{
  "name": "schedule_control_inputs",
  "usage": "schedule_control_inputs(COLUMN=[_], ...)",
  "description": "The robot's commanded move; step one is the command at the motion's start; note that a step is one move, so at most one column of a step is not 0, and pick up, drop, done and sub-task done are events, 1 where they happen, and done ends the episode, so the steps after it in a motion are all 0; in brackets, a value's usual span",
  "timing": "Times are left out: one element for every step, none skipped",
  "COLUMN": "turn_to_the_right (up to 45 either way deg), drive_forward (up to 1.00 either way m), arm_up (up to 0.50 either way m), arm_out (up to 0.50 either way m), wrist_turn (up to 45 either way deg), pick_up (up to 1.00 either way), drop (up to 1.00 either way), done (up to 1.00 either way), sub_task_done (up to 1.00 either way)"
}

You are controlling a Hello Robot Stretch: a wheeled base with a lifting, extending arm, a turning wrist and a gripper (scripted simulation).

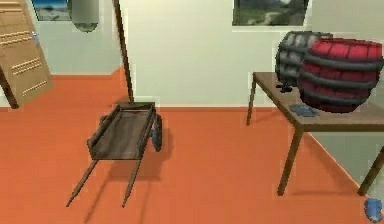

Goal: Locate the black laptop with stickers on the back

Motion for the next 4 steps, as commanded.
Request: schedule_control_inputs(turn_to_the_right=[21.0, 0.0, -45.0, -30.0], drive_forward=[0.00, 0.80, 0.00, 0.00], arm_up=[0.00, 0.00, 0.00, 0.00], arm_out=[0.00, 0.00, 0.00, 0.00], wrist_turn=[0.0, 0.0, 0.0, 0.0], pick_up=[0.00, 0.00, 0.00, 0.00], drop=[0.00, 0.00, 0.00, 0.00], done=[0.00, 0.00, 0.00, 0.00], sub_task_done=[0.00, 0.00, 0.00, 0.00])
